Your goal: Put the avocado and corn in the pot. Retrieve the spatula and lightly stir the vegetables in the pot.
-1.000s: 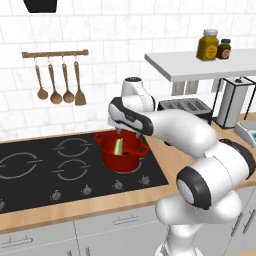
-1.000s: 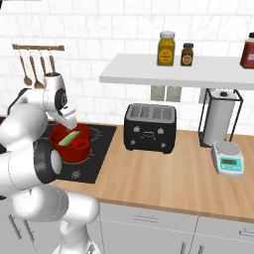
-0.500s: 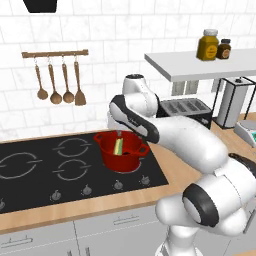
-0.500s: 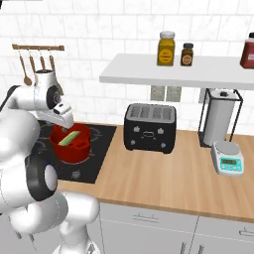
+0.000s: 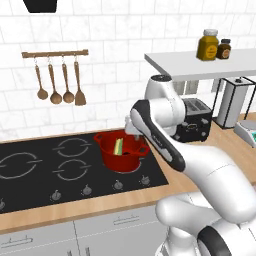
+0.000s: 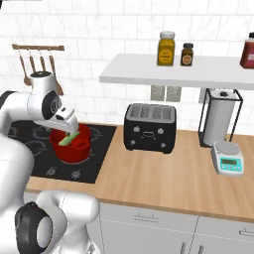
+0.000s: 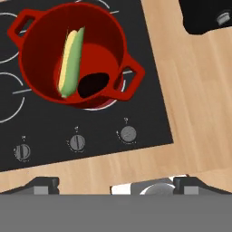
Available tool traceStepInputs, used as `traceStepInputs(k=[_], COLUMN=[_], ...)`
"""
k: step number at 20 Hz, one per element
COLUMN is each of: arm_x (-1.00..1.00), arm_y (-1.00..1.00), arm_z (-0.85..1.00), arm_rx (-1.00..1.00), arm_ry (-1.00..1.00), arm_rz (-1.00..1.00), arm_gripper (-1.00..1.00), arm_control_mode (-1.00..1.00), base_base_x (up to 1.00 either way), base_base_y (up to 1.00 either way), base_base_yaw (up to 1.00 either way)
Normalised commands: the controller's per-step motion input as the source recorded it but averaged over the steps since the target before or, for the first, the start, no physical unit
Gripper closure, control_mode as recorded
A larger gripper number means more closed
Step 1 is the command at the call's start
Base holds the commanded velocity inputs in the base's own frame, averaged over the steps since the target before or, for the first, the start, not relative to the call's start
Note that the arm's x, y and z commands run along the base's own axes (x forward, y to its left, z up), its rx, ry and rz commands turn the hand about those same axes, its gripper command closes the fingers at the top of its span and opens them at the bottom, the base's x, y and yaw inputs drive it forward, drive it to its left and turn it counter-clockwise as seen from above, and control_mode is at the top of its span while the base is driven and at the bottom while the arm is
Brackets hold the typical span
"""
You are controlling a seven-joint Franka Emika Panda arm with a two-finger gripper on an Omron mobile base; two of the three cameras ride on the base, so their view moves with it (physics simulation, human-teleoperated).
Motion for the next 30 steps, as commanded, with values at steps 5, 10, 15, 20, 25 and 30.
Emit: traceStepInputs(k=[5,10,15,20,25,30], arm_x=[0.0,0.0,0.0,0.0,0.0,0.0], arm_y=[-0.03,0.07,0.0,0.0,0.0,0.0], arm_z=[0.0,0.0,0.0,0.0,0.0,0.0], arm_rx=[0.0,0.0,0.0,0.0,0.0,0.0], arm_ry=[0.0,0.0,0.0,0.0,0.0,0.0], arm_rz=[0.0,0.0,0.0,0.0,0.0,0.0], arm_gripper=[-1.0,-1.0,-1.0,-1.0,-1.0,-1.0], arm_control_mode=[-1.0,1.0,1.0,1.0,1.0,1.0], base_base_x=[0.0,-0.1,-0.16,-0.07,0.0,0.0], base_base_y=[0.0,0.78,1.0,1.0,1.0,1.0], base_base_yaw=[0.0,0.0,0.0,0.0,0.0,0.0])
